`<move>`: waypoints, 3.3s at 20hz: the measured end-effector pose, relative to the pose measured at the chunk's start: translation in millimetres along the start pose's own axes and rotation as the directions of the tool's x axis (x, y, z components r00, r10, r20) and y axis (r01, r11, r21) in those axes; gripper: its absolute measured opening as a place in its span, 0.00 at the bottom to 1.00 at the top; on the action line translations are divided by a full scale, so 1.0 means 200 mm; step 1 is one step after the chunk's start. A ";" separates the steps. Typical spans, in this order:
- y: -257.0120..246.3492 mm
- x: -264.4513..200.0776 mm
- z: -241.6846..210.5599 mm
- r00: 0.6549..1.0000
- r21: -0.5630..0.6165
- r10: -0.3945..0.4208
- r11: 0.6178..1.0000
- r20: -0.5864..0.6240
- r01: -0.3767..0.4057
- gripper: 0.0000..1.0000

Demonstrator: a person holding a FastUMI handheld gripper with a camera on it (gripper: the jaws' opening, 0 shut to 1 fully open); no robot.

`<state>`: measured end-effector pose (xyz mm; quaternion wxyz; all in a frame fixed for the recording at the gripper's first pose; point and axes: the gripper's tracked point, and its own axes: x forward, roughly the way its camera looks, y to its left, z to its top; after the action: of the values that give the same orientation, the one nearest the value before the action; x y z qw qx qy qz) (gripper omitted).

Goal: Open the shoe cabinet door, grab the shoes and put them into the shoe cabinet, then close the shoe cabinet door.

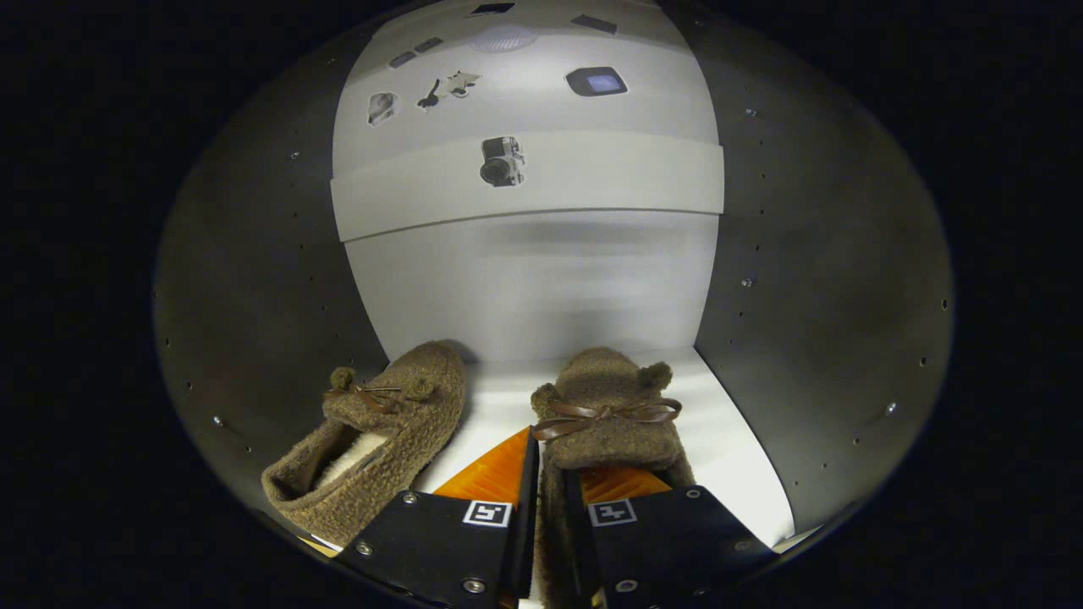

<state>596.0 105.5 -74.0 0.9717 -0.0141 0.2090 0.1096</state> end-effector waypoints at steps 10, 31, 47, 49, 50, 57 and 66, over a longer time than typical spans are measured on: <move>0.02 -0.57 0.04 0.993 -0.049 -0.044 0.998 0.111 0.050 0.19; -0.30 -2.35 -0.50 0.939 0.051 -0.248 0.969 0.239 0.243 0.24; -1.06 -2.48 -0.79 0.915 0.140 -0.348 0.935 0.205 0.325 0.39; -1.07 -2.41 -0.76 0.922 0.127 -0.315 0.948 0.224 0.293 0.40; -1.06 -2.39 -0.75 0.928 0.121 -0.292 0.955 0.232 0.271 0.41; -1.05 -2.37 -0.64 0.929 0.078 -0.187 0.982 0.319 0.170 0.46; -0.81 -2.32 -0.63 0.937 0.021 0.044 0.998 0.345 -0.055 0.47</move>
<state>168.0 -158.1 -2.4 0.9903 0.0254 0.0376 0.1314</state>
